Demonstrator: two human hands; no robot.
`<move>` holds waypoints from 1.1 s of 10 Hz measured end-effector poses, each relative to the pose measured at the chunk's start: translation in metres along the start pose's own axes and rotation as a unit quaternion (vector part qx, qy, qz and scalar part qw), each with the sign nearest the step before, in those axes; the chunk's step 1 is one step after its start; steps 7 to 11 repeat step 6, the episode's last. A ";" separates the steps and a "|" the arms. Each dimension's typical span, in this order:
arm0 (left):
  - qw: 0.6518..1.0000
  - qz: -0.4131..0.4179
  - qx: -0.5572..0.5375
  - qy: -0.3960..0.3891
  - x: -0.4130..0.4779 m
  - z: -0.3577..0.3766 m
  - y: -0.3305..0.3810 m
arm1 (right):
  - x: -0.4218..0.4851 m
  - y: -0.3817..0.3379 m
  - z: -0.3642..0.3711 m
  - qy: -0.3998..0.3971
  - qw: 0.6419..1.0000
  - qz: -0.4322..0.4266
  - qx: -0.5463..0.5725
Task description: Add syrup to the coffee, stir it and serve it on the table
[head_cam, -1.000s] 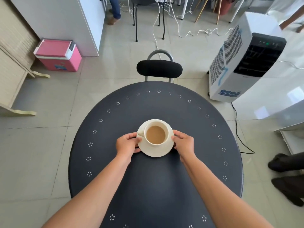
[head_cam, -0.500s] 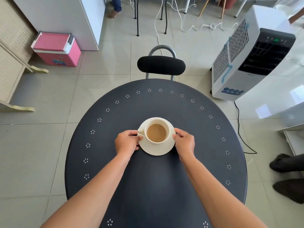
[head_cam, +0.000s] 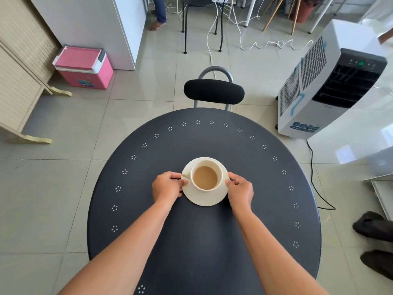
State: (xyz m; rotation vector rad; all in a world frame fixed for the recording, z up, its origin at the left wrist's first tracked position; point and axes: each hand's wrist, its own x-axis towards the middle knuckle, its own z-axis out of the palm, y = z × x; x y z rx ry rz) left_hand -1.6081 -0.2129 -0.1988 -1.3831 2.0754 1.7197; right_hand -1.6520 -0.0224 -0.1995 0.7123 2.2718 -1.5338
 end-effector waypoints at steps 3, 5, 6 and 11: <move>1.000 0.003 0.017 -0.008 -0.001 -0.001 0.000 | 0.000 0.003 -0.002 -0.005 1.000 -0.005 -0.009; 0.999 0.019 0.010 -0.025 -0.006 -0.003 -0.002 | -0.005 0.004 -0.012 -0.054 0.998 0.008 -0.031; 0.998 0.047 0.034 -0.029 -0.009 -0.007 -0.007 | -0.009 -0.001 -0.023 -0.063 0.997 -0.011 -0.053; 0.998 0.047 0.034 -0.029 -0.009 -0.007 -0.007 | -0.009 -0.001 -0.023 -0.063 0.997 -0.011 -0.053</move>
